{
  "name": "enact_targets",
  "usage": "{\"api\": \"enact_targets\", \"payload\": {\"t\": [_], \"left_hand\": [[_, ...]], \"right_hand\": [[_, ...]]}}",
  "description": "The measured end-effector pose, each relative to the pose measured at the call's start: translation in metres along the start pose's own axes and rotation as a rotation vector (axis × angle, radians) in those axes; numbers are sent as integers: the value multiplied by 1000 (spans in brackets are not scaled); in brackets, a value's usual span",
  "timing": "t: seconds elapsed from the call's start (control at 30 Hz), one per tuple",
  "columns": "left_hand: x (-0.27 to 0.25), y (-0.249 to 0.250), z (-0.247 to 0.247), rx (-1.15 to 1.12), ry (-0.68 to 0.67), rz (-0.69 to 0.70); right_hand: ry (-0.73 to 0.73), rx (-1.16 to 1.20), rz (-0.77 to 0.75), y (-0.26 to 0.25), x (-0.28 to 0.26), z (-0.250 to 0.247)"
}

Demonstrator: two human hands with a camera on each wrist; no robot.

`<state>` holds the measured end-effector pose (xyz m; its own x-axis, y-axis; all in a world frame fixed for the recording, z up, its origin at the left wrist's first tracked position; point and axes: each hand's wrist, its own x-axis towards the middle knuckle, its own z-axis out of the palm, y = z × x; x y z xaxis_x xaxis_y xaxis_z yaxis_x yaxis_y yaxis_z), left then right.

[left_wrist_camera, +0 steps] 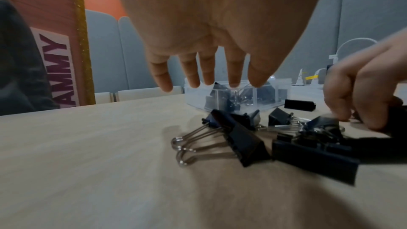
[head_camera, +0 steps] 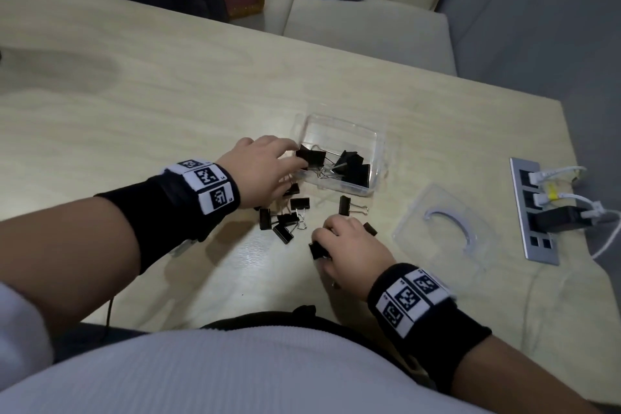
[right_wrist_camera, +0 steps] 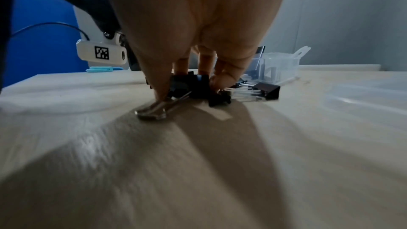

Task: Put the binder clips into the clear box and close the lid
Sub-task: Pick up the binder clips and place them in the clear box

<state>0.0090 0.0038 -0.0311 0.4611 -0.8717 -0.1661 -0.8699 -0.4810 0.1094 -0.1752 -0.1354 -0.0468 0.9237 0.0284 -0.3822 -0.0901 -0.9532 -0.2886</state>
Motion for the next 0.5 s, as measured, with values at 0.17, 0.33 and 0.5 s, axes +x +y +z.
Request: {"api": "enact_targets", "payload": {"t": [0.17,0.33,0.5], "left_hand": [[3,3,-1,30,-24,-8],[16,14,-5,83,-4,113],[38,21,-8,135,-192,105]], "right_hand": [[96,30,20,7,2,-12],[327,163,140,20,3,-40],[247,49,161,38,24,-62]]}}
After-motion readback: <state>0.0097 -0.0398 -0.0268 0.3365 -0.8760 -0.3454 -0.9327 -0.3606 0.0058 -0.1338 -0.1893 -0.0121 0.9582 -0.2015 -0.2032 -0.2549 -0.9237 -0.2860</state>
